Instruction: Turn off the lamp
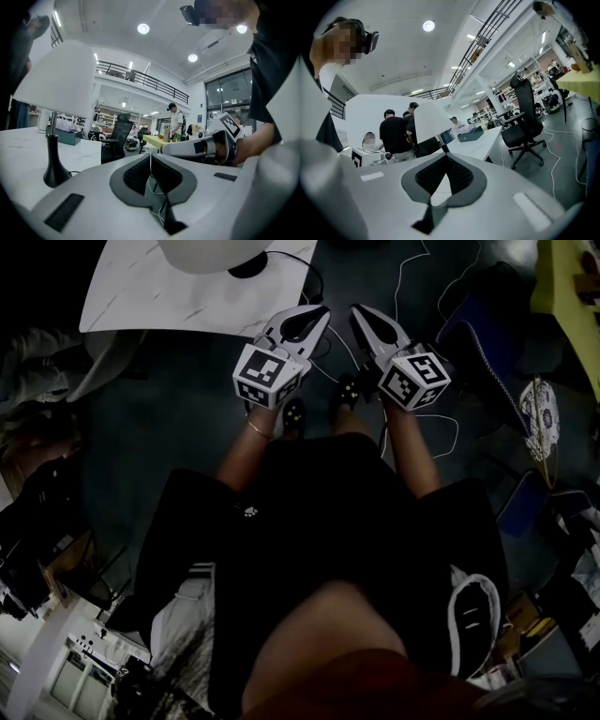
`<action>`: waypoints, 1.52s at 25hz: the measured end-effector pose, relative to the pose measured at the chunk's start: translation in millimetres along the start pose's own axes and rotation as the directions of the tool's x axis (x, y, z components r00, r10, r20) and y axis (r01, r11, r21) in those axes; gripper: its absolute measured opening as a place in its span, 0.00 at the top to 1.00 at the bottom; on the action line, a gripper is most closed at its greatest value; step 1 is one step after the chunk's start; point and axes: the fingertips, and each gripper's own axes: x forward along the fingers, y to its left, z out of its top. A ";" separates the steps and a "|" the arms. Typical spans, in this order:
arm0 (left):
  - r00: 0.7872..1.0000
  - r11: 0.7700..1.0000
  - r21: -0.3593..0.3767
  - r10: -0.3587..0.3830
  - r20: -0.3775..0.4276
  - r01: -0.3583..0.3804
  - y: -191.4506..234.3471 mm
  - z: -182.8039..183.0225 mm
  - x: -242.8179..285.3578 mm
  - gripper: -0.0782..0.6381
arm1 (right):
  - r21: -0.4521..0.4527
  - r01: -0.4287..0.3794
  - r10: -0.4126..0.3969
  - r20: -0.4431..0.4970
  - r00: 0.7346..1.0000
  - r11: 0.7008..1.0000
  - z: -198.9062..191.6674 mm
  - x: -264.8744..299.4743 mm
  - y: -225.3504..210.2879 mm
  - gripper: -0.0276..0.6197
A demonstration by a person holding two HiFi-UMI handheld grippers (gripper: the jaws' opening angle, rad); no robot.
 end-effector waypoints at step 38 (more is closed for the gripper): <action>0.995 0.993 0.076 -0.091 -0.033 0.094 -2.1 7.2 -65.5 0.87 | -0.019 0.065 -0.062 0.125 0.990 0.998 5.4 -9.2 61.9 0.96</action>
